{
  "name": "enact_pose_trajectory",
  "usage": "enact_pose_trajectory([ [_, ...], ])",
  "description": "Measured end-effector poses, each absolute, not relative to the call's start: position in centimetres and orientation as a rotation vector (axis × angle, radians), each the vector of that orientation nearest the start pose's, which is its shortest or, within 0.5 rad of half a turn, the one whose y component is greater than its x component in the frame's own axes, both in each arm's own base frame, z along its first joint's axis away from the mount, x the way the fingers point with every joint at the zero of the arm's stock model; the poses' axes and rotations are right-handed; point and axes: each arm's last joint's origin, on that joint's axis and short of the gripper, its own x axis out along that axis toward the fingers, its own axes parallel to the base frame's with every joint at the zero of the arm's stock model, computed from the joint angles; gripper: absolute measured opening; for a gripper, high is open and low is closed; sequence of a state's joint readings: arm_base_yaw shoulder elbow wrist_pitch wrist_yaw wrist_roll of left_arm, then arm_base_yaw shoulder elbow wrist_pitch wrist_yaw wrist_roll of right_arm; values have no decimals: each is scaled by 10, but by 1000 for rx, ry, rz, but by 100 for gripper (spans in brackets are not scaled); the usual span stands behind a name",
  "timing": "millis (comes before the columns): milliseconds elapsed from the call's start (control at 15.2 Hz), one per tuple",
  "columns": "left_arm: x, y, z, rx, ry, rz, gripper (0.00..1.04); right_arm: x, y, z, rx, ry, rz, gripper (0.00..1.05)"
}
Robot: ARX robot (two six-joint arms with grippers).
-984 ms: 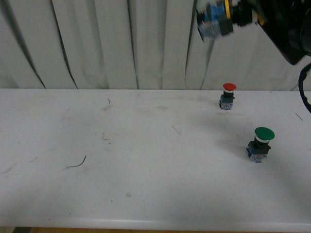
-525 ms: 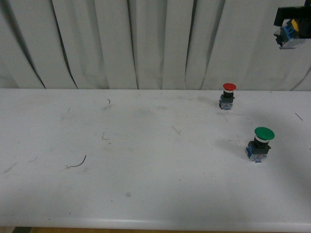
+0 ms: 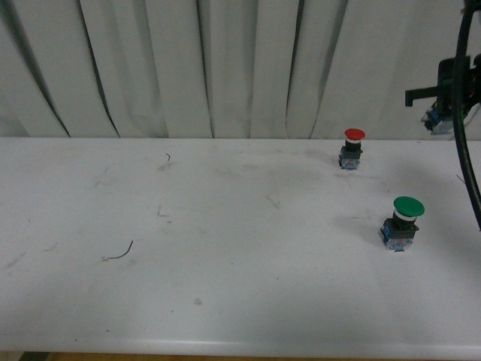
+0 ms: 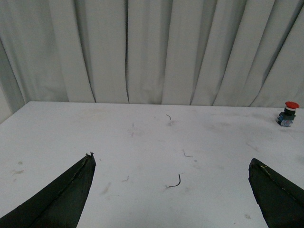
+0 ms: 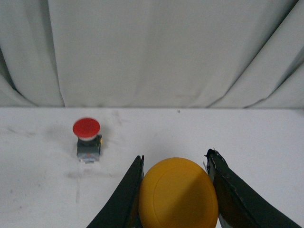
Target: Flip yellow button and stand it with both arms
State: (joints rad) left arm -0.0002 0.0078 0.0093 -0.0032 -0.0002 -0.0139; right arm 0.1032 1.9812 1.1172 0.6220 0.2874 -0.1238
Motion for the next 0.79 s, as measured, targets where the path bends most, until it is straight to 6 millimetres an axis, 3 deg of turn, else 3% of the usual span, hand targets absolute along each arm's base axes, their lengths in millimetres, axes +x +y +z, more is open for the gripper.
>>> enact_pose_trajectory([
  [131,98,0,166,-14,2,0,98,441,38,157,-156,382,-166,36],
  [459,98,0,166,-14,2,0,98,478,51,138,-110,514,-190,36],
  [787,98,0,166,-14,2,0,98,490,77,113,-104,569,-206,36],
])
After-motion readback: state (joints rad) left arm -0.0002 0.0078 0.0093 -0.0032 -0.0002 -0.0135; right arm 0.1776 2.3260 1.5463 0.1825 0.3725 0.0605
